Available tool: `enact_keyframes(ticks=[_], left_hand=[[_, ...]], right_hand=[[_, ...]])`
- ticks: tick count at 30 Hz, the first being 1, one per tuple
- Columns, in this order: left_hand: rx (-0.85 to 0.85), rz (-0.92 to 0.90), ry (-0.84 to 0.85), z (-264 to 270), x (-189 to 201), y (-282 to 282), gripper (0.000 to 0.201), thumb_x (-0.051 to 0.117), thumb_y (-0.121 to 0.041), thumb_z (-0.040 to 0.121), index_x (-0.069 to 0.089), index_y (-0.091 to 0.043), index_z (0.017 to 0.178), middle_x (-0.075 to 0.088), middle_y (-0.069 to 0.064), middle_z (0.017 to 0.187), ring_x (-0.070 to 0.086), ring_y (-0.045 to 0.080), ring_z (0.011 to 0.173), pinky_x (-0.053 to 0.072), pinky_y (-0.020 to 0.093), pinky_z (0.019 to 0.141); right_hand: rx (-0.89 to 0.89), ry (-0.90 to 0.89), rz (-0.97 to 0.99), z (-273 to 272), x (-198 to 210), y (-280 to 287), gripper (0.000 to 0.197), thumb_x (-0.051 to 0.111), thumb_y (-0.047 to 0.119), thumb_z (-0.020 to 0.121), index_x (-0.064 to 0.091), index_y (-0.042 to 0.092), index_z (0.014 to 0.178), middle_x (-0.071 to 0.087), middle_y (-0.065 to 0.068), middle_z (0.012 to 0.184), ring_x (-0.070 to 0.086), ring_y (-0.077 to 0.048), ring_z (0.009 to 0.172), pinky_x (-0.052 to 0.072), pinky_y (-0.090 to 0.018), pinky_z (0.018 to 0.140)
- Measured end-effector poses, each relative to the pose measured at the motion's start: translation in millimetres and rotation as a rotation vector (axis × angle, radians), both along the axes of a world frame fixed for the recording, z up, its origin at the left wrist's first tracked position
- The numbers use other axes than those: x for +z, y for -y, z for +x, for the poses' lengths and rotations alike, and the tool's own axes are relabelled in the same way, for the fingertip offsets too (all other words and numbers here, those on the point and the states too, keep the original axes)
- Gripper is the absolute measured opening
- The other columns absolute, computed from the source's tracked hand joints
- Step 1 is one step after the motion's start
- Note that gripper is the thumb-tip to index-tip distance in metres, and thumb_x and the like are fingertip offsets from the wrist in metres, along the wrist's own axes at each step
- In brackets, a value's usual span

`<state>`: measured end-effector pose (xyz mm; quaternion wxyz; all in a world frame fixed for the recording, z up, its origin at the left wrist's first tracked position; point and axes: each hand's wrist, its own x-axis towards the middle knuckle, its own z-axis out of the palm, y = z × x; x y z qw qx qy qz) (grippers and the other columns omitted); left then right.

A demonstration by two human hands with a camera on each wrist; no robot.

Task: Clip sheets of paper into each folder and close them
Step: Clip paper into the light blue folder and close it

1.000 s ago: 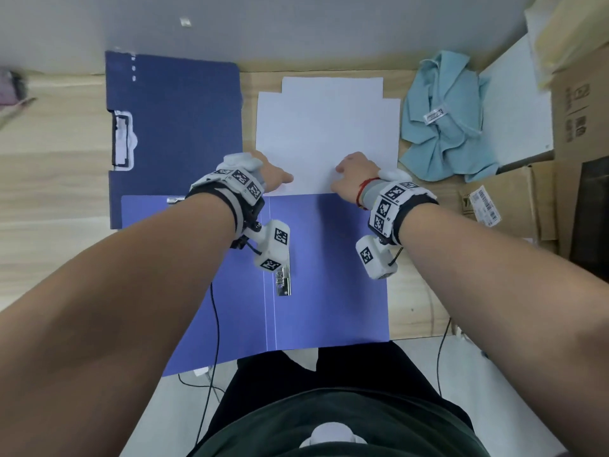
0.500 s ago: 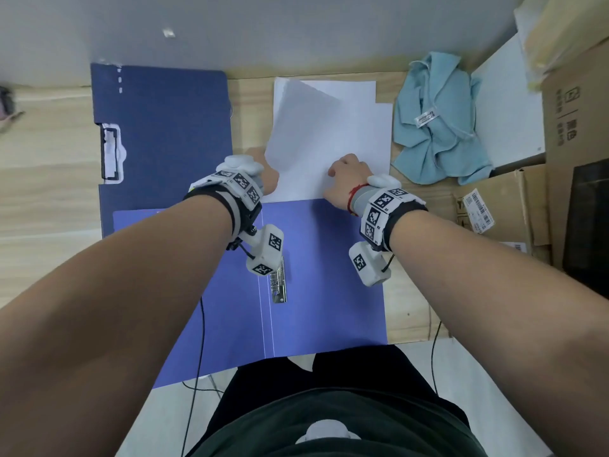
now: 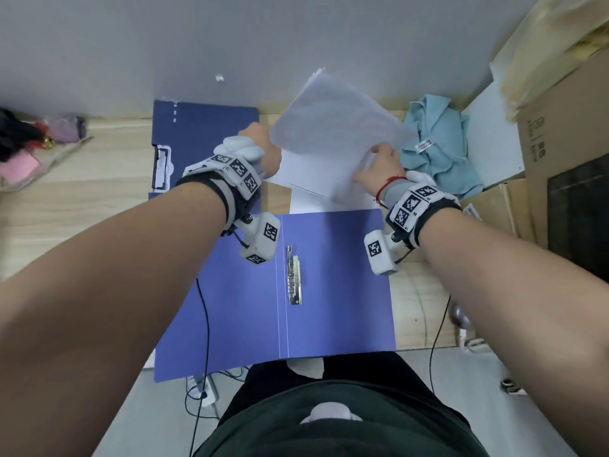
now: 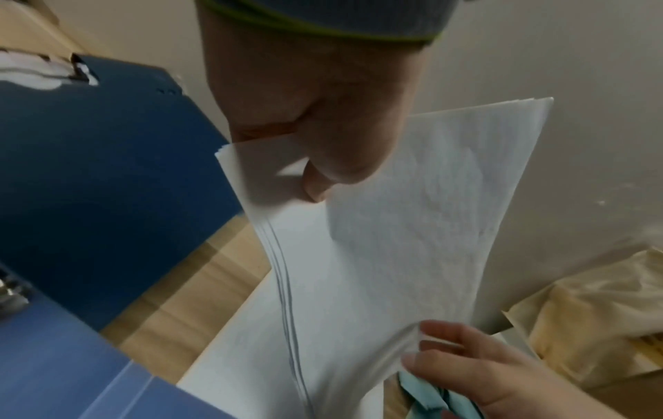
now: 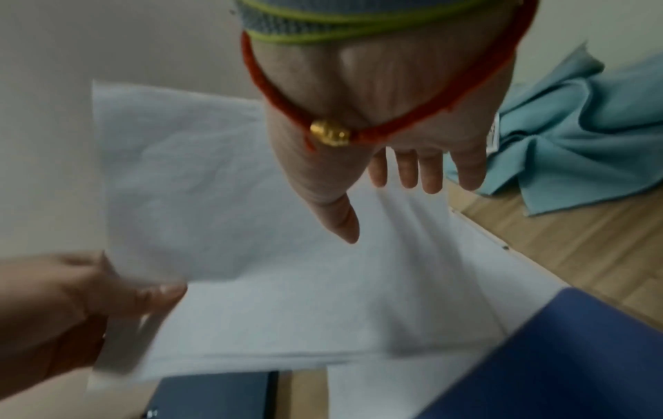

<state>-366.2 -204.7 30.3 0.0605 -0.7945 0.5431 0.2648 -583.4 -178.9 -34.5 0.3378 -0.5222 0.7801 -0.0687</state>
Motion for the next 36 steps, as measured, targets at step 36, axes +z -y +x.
enact_keyframes(ticks=[36], left_hand=[[0.076, -0.217, -0.815, 36.1, 11.6, -99.9, 0.034, 0.068, 0.003, 0.084, 0.066, -0.005, 0.117, 0.070, 0.008, 0.111, 0.068, 0.024, 0.103, 0.054, 0.037, 0.096]], right_hand=[[-0.390, 0.716, -0.200, -0.8, 29.4, -95.6, 0.043, 0.083, 0.001, 0.069, 0.070, 0.003, 0.110, 0.072, -0.009, 0.107, 0.070, -0.021, 0.092, 0.055, -0.037, 0.092]])
